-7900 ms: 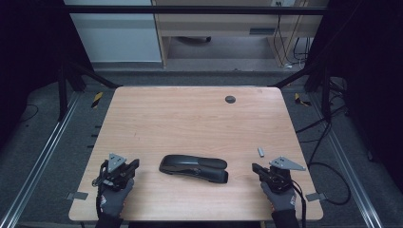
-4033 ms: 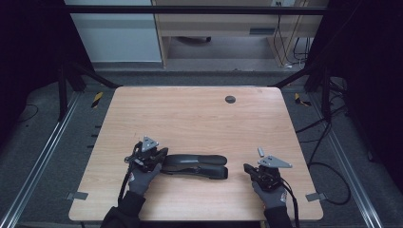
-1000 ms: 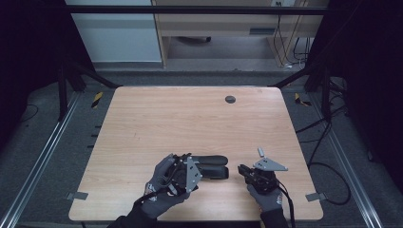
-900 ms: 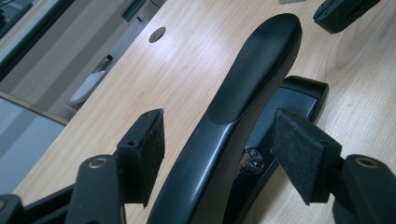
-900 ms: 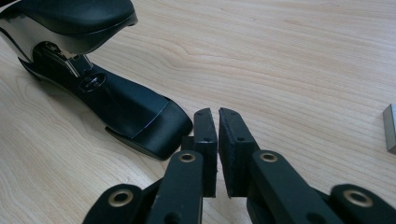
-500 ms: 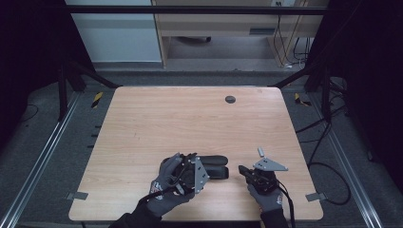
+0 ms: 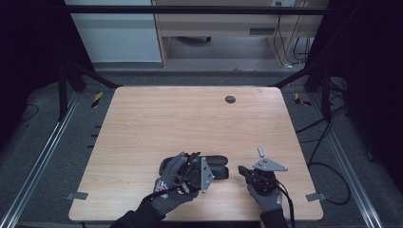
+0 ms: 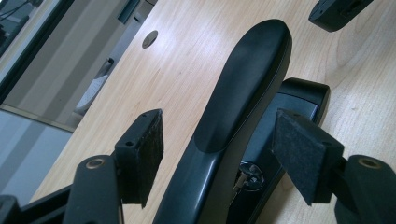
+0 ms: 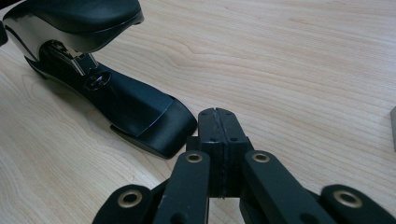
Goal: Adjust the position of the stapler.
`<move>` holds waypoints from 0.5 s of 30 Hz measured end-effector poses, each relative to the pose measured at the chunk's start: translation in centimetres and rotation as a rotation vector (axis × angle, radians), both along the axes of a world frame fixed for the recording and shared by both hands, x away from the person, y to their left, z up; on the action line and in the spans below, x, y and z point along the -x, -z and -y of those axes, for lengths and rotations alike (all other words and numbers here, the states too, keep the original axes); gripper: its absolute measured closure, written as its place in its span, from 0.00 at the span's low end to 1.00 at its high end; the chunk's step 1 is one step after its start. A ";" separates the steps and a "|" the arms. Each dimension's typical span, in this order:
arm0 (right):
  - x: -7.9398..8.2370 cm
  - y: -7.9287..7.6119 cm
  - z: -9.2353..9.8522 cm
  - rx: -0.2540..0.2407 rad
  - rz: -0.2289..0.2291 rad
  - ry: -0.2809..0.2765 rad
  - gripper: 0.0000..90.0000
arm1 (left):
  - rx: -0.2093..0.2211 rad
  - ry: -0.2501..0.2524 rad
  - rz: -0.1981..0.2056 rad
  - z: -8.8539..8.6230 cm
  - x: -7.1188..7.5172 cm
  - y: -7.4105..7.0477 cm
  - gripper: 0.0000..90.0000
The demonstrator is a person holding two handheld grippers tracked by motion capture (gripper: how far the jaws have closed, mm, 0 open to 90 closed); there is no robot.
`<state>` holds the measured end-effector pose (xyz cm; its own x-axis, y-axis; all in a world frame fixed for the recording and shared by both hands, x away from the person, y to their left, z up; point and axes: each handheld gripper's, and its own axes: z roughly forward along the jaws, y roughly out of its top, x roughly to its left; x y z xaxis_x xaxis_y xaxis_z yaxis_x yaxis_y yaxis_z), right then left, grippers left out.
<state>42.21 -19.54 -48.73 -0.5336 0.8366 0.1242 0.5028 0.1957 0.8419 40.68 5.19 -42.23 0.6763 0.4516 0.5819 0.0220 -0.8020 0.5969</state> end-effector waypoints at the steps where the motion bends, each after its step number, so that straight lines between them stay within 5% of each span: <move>1: 0.0 0.0 0.0 0.000 0.000 0.000 1.00 | 0.001 0.001 0.000 0.1 0.0 0.1 0.37; 15: 0.1 0.0 -0.3 -0.015 0.002 -0.026 1.00 | -0.078 0.007 0.030 1.5 -0.4 0.9 0.40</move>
<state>42.13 -19.21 -48.78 -0.5557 0.8203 0.1355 0.4963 0.1965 0.8456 41.07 3.68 -43.10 0.6609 0.3995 0.6353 -0.0003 -0.8464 0.5326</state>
